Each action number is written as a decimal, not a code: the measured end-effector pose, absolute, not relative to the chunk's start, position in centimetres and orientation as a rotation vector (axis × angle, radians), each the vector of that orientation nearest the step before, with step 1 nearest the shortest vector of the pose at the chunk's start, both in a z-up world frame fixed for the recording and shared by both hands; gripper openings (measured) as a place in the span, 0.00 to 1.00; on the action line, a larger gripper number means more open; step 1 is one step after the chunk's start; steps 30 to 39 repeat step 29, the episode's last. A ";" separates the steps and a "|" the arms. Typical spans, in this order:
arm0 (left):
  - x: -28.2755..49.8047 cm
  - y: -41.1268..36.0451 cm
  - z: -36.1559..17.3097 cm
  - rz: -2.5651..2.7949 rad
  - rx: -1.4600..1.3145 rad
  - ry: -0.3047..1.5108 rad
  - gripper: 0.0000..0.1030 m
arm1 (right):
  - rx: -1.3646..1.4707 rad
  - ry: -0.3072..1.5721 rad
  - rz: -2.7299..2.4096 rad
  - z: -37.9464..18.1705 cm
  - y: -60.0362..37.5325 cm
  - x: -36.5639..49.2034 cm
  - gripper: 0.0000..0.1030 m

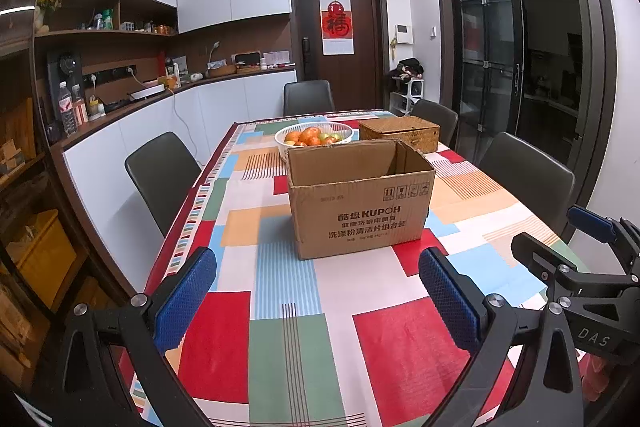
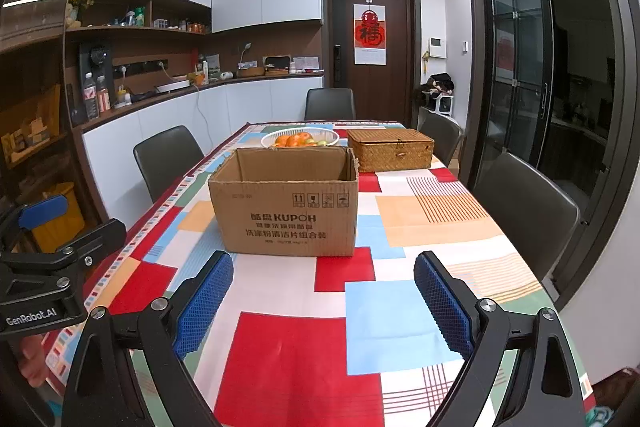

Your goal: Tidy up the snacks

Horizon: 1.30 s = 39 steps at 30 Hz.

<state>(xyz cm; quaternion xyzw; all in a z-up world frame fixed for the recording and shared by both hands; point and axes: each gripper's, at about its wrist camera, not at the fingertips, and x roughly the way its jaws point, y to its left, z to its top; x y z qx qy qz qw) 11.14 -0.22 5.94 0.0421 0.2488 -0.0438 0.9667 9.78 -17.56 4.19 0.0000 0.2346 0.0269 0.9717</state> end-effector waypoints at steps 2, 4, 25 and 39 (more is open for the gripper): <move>11.1 -0.2 6.1 -0.086 0.089 0.498 1.00 | 0.000 0.473 0.054 4.2 -17.5 9.8 0.90; 11.0 -0.1 6.2 -0.087 0.089 0.495 1.00 | 0.001 0.476 0.055 4.3 -17.5 9.7 0.90; 10.9 -0.1 6.4 -0.091 0.087 0.500 1.00 | 0.005 0.471 0.052 4.7 -17.4 9.5 0.90; 10.9 -0.1 6.3 -0.092 0.087 0.501 1.00 | 0.003 0.472 0.052 4.7 -17.4 9.6 0.90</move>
